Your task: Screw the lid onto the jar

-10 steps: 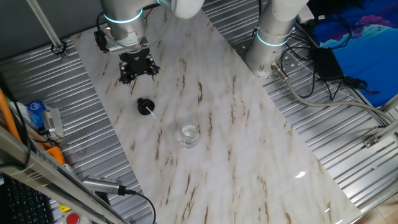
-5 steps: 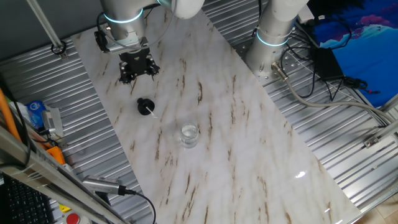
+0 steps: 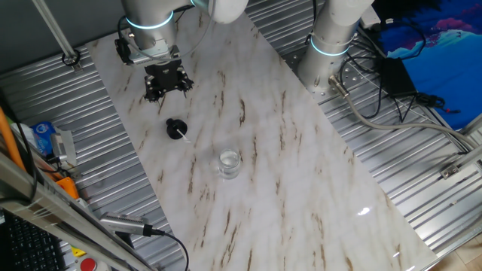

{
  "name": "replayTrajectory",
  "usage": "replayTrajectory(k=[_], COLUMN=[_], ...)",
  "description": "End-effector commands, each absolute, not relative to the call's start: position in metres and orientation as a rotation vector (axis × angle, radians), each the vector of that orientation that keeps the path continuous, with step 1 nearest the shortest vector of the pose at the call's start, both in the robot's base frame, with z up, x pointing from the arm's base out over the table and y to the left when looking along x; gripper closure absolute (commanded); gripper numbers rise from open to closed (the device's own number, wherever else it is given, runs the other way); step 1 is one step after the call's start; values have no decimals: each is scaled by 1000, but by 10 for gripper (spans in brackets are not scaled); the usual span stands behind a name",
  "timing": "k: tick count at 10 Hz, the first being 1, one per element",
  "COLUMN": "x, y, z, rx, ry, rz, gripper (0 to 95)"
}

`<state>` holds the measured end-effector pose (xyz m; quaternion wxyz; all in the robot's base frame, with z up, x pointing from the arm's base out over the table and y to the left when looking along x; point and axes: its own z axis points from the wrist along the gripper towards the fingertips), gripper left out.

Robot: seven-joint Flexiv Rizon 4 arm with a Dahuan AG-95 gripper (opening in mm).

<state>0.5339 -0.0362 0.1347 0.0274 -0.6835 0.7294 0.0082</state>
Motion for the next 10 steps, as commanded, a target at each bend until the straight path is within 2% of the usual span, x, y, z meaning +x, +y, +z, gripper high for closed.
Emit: replayTrajectory(k=[1, 10], x=[534, 534], y=[-37, -37], z=[135, 135], rx=[-2108, -2123], ry=[2256, 2256], rz=[24, 8], gripper=[190, 190])
